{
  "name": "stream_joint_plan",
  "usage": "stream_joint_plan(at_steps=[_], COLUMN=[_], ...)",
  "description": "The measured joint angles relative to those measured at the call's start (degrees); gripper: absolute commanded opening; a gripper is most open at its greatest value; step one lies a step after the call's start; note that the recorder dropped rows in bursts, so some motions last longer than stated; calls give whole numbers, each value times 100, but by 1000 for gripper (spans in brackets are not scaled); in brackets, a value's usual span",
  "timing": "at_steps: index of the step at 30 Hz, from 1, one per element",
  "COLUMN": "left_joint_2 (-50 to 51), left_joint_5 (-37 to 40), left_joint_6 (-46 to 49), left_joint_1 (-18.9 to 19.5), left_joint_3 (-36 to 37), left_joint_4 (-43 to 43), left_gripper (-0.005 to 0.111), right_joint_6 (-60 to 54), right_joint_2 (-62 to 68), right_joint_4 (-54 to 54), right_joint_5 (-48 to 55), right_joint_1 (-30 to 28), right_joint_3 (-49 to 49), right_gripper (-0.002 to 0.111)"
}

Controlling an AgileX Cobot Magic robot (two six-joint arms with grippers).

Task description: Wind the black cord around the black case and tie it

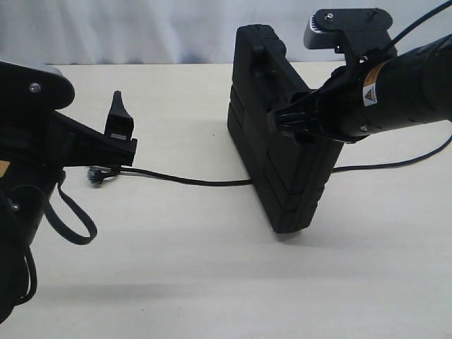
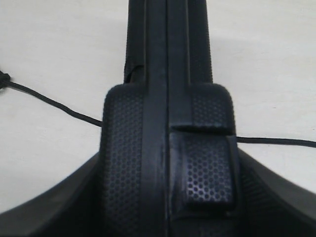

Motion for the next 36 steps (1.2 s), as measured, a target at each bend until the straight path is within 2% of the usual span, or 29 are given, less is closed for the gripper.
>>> stream_joint_plan(at_steps=[3,5,11,15,19,25,30,36], left_joint_2=[0,0,0,0,0,0,0,32], left_joint_5=[320,809,1996,2467,2710,3273,3235,3373], left_joint_6=[-69,-84,-107,-107,-107,-285,-1384,-2560], left_joint_1=[100,246,1220,1865,2102,2131,2192,2675], left_joint_3=[0,0,0,0,0,0,0,0], left_joint_4=[173,305,403,403,393,506,566,587], left_gripper=[101,93,62,52,50,50,50,50], right_joint_6=[0,0,0,0,0,0,0,0], right_joint_2=[0,0,0,0,0,0,0,0], right_joint_4=[0,0,-11,-11,-19,-19,-19,-19], right_joint_5=[0,0,0,0,0,0,0,0], right_joint_1=[0,0,0,0,0,0,0,0], right_joint_3=[0,0,0,0,0,0,0,0], right_gripper=[4,4,4,4,4,4,4,4])
